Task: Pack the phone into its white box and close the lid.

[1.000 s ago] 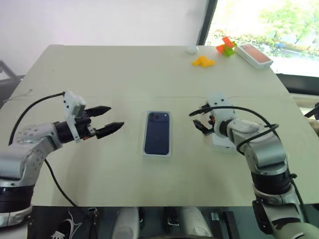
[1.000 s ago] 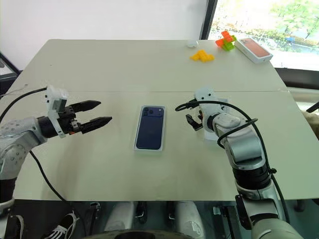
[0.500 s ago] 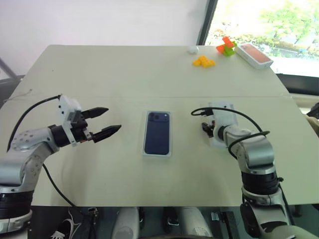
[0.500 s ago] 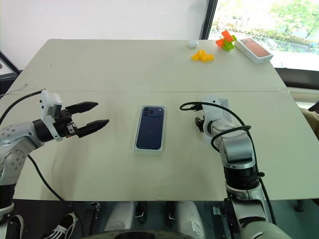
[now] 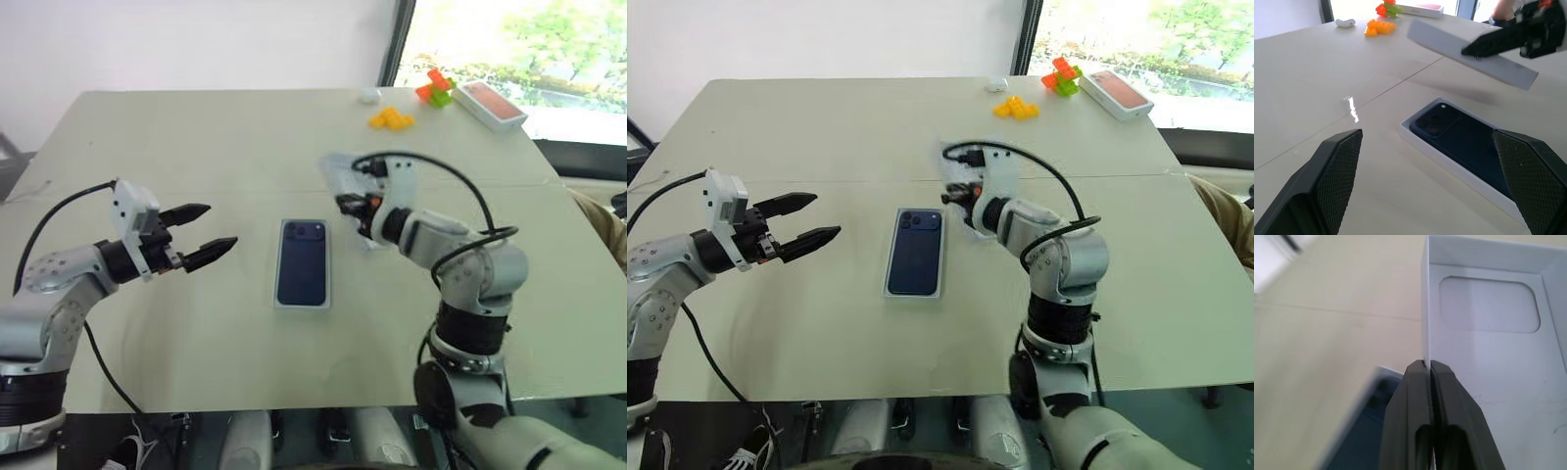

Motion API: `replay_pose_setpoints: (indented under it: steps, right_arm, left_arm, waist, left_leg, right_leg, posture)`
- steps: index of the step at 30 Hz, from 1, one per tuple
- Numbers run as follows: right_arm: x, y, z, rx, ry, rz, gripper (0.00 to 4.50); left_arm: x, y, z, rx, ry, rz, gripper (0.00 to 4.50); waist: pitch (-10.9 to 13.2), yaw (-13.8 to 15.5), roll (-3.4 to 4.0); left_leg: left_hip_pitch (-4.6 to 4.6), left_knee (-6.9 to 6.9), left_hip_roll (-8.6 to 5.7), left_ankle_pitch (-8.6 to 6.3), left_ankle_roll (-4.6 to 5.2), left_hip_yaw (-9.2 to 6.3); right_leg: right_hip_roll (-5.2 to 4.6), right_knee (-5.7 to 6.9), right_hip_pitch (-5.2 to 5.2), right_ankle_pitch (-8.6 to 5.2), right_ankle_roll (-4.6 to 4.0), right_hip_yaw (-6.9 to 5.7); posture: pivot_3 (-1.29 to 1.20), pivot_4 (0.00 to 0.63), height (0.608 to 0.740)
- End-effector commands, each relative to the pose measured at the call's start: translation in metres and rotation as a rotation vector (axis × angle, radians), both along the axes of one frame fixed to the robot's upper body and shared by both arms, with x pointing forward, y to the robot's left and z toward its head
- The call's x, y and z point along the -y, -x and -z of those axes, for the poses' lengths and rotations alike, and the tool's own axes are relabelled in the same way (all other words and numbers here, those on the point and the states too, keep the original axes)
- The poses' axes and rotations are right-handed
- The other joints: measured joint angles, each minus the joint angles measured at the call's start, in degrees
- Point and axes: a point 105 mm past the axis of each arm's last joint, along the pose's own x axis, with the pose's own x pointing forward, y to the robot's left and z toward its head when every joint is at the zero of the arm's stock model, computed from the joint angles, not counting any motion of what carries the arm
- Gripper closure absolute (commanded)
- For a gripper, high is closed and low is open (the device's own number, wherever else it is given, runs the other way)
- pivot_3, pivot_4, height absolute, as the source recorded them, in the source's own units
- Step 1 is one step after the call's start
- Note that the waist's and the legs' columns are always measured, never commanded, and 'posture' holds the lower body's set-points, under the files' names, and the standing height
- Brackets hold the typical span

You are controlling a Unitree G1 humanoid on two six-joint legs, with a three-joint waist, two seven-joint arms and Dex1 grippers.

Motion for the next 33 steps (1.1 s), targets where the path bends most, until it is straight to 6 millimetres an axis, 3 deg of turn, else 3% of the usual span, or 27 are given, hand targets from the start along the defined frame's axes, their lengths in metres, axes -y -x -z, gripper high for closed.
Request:
replay_pose_setpoints:
  steps: [1,8,14,33]
  right_arm:
    - [-0.016,0.007,-0.028,-0.035,-0.27,-0.122,4.42]
    - [-0.069,0.018,-0.032,-0.259,-0.534,-0.345,4.42]
    - [-0.09,0.023,-0.024,-0.371,-0.6,-0.402,4.42]
    - [-0.091,0.015,-0.04,-0.401,-0.746,-0.371,4.42]
  left_arm:
    - [-0.006,-0.004,-0.015,0.045,0.038,-0.032,0.0]
    - [-0.011,-0.006,-0.02,0.055,0.044,-0.053,0.0]
    - [-0.013,0.001,-0.019,0.053,0.055,-0.07,0.0]
    - [-0.006,0.001,-0.019,0.049,0.086,-0.07,0.0]
  waist:
    - [0.0,0.13,-0.01]
    - [-0.01,-0.11,-0.01]
    - [0.02,-0.81,0.06]
    - [0.03,-1.71,0.06]
  left_leg:
    - [-0.02,0.04,-0.02,0.0,0.0,0.0]
    - [-0.01,0.09,-0.2,-0.04,0.09,0.03]
    - [0.0,-0.03,-0.17,-0.04,0.08,0.06]
    - [-0.02,-0.01,-0.16,-0.04,0.09,0.06]
  right_leg:
    - [-0.04,0.0,0.01,0.09,-0.15,0.0]
    - [-0.26,-0.07,0.09,0.1,-0.18,-0.01]
    - [-0.22,-0.04,0.03,0.1,-0.18,-0.01]
    - [-0.19,-0.05,0.04,0.09,-0.14,0.0]
  posture:
    - [0.0,0.15,0.737]
    - [0.0,0.15,0.737]
    - [0.0,0.15,0.737]
    - [0.0,0.15,0.737]
